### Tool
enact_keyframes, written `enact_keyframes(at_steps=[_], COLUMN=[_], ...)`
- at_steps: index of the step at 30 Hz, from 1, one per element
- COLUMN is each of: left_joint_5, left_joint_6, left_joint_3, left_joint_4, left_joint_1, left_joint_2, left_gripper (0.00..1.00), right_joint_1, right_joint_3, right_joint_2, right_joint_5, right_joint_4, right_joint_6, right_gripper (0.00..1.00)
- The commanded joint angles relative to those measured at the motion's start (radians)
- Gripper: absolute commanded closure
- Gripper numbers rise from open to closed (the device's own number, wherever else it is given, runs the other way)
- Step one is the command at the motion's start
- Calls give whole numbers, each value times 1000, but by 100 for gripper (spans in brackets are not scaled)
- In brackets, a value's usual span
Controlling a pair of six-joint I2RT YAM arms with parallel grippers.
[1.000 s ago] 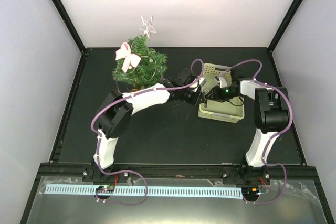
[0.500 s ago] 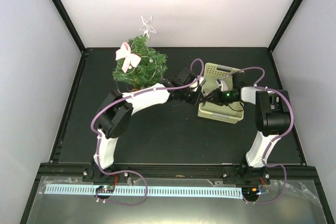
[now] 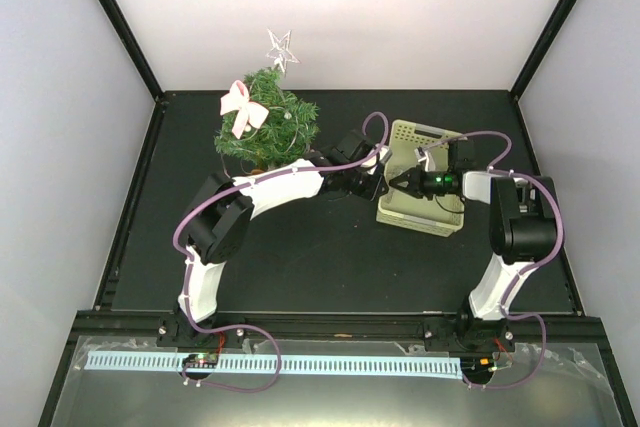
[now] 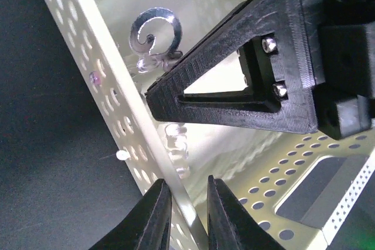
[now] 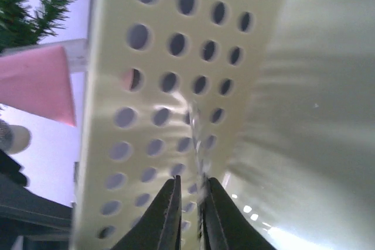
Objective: Decorate the small christmas tree
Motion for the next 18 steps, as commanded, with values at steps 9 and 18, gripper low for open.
enact_keyframes(at_steps=[9, 18], left_joint_5=[17, 70], left_joint_6=[15, -9], left_joint_3=[13, 48], left_joint_4=[16, 26], left_joint_1=[-8, -8], left_joint_2=[-23, -55], left_gripper=[82, 60], right_joint_1=[-25, -26], right_joint_3=[-28, 72], right_joint_2=[-90, -234], right_joint_5=[33, 340], right_joint_4=[40, -138], right_joint_6=[12, -42], right_gripper=[99, 99])
